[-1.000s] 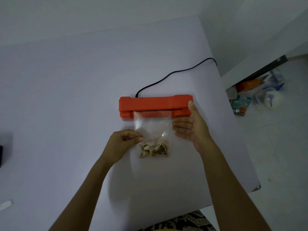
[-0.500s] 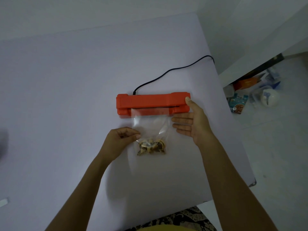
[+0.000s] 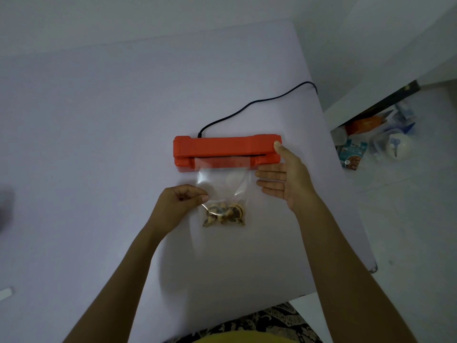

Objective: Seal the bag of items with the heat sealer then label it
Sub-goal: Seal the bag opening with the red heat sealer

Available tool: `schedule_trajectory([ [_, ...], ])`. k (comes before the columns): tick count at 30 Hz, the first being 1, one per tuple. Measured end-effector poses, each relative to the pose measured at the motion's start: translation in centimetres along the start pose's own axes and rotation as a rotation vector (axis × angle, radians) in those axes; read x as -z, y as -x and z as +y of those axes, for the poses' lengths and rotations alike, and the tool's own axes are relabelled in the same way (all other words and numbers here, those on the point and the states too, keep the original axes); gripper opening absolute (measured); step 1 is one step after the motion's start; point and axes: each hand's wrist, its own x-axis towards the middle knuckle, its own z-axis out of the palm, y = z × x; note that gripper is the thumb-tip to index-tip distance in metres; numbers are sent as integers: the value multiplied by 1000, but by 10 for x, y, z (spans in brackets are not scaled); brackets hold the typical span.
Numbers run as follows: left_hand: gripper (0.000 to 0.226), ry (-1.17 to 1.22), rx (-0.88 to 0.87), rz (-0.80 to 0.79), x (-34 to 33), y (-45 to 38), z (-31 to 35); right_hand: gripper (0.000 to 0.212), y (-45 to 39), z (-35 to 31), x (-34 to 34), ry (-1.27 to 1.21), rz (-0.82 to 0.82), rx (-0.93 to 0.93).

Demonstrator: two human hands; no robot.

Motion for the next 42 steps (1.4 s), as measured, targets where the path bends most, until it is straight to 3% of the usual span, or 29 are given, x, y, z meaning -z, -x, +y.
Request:
schedule_trajectory([
  [28,9,10,-6,3,0,-2,-3,56,16,-11,4,25,80,25],
  [30,8,-5,-5,1,0,-2,-3,54,22,-14,8,224,210,149],
  [33,9,-17,4,3,-1,-1,0,40,29,-23,14,655,469,648],
  [34,10,-6,9,12,-2,-1,2,38,32,-29,14,722,475,798],
  [36,13,31,13,44,-4,-1,5,55,30,-44,16,867,353,972],
  [38,13,79,8,76,-6,-2,8,63,24,-54,17,1039,240,1039],
  [42,10,176,6,128,-9,-5,12,55,20,-68,17,1261,166,1125],
])
